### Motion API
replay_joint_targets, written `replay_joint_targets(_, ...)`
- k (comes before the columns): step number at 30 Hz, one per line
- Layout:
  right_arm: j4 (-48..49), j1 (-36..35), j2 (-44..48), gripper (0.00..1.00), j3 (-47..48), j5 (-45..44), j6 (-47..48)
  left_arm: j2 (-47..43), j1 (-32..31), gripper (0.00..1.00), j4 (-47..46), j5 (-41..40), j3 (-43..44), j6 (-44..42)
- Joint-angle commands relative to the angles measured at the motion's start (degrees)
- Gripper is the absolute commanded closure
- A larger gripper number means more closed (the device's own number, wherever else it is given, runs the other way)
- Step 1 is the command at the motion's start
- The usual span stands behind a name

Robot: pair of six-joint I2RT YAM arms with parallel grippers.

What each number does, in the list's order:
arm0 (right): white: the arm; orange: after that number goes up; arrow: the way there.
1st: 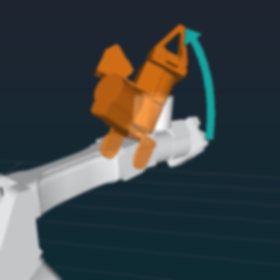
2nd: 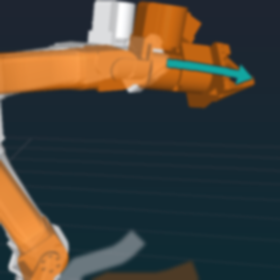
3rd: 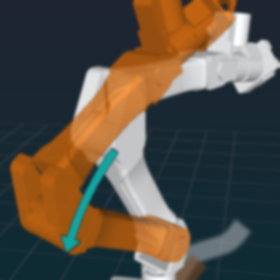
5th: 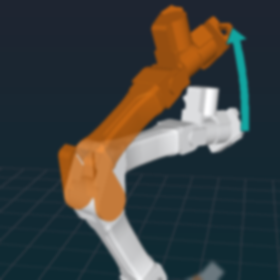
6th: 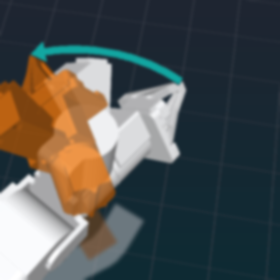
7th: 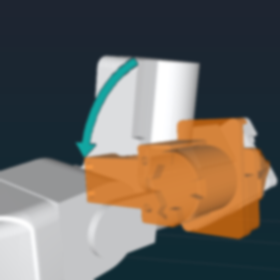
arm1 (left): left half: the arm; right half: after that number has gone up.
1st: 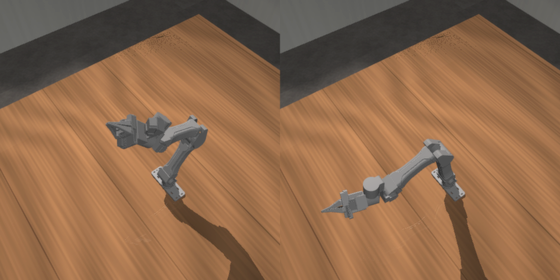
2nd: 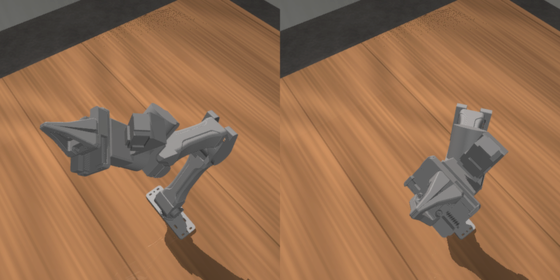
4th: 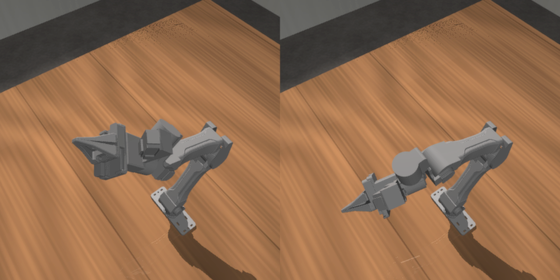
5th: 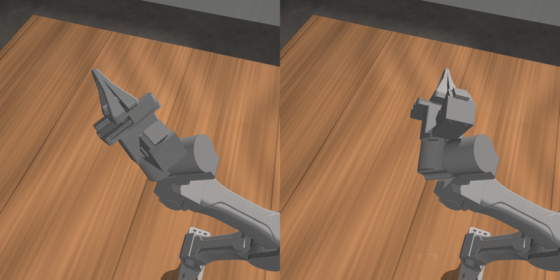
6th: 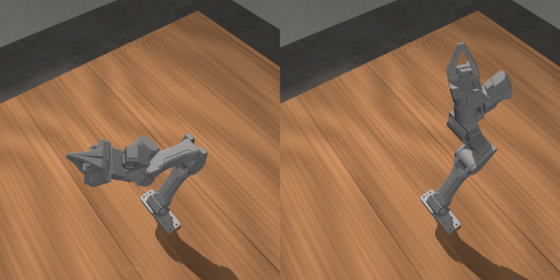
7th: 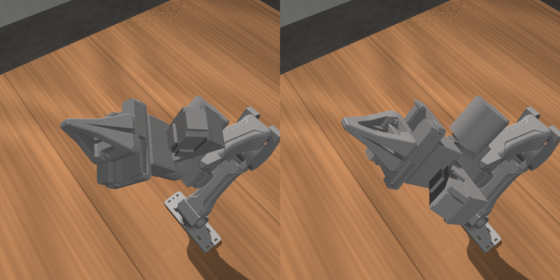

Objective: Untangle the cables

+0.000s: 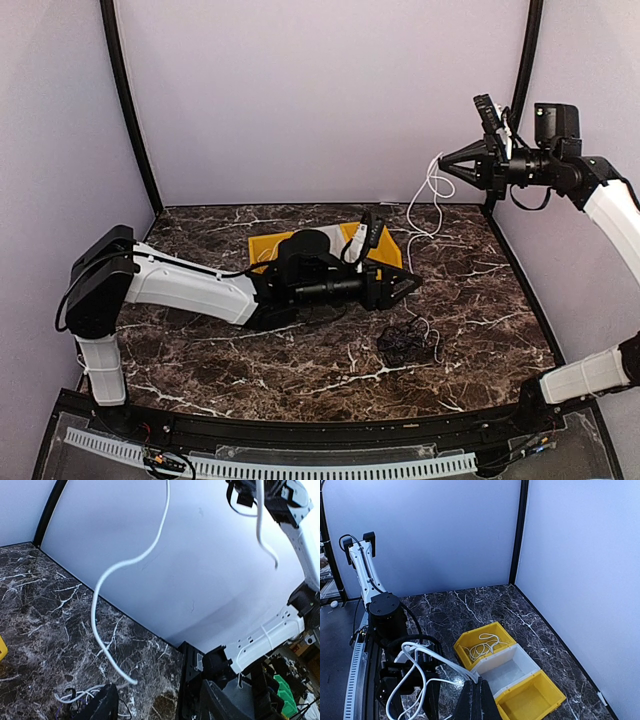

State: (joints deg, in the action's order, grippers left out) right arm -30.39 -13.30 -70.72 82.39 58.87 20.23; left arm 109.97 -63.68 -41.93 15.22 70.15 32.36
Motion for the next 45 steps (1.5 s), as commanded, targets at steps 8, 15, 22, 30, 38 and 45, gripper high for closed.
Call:
replay_joint_targets(8, 1.5, -0.4, 2.5, 1.00, -2.1, -1.4, -0.5, 4.5, 3.0, 0.79, -3.1, 1.7, 7.6, 5.5)
replay_joint_targets(15, 2.1, -0.3, 2.2, 1.00, -2.6, -2.7, -1.2, 2.9, 3.8, 1.00, -2.0, 2.2, 7.5, 4.5)
replay_joint_targets(22, 3.7, 0.6, 2.4, 0.60, -14.2, -6.3, 3.2, -8.8, 4.0, 1.00, 9.9, -2.9, 10.2, -7.5)
replay_joint_targets(30, 7.4, -0.9, 2.6, 0.22, -28.6, -1.6, 10.0, -20.4, 4.1, 1.00, 21.2, -12.4, 16.3, -18.2)
replay_joint_targets(38, 12.2, -11.4, -3.5, 0.19, -31.8, -8.3, 11.3, -22.2, 4.2, 1.00, 27.5, -14.5, 22.5, -22.0)
replay_joint_targets(45, 10.9, -15.9, -12.0, 0.22, -27.6, -7.6, 11.9, -22.4, 4.2, 1.00, 33.8, -19.3, 28.7, -25.6)
